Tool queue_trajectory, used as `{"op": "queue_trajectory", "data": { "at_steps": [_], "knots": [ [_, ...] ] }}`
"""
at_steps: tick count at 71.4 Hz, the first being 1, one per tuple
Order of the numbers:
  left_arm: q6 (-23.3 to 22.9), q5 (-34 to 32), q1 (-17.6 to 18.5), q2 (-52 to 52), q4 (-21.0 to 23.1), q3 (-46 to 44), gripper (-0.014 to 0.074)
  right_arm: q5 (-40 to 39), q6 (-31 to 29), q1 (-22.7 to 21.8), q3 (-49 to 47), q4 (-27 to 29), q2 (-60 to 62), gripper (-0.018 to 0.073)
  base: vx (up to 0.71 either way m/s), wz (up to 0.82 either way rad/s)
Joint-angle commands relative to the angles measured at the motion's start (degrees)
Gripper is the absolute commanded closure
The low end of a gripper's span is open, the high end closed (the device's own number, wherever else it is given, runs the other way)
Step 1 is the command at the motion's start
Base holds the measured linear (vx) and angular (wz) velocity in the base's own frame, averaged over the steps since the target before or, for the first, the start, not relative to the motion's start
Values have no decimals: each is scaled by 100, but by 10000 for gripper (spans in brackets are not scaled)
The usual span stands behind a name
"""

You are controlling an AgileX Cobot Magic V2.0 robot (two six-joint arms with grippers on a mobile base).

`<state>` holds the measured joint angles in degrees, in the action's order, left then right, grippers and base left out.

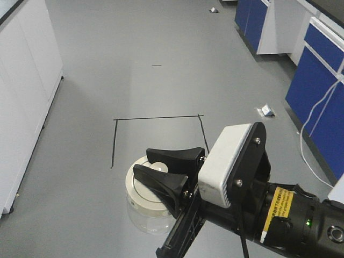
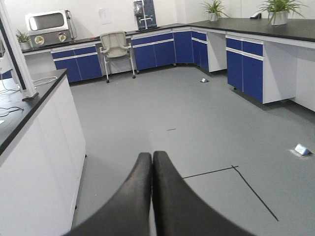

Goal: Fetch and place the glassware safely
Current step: 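Hold the jar in the right gripper while the base turns away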

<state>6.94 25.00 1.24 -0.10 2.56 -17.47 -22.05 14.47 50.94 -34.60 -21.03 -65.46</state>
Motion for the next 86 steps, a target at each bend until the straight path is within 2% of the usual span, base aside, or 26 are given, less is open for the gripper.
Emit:
{"op": "queue_trajectory", "data": {
  "at_steps": [1, 39, 86],
  "knots": [
    [-1, -373, 24, 67, 50, -146, 603, -577, -22, 9, -202, 43, 166, 563, 23, 14],
    [-1, -373, 24, 67, 50, -146, 603, -570, -22, 9, -202, 43, 166, 563, 32, -3],
    [-1, -373, 24, 67, 50, -146, 603, -570, -22, 9, -202, 43, 166, 563, 45, 7]
  ]
}}
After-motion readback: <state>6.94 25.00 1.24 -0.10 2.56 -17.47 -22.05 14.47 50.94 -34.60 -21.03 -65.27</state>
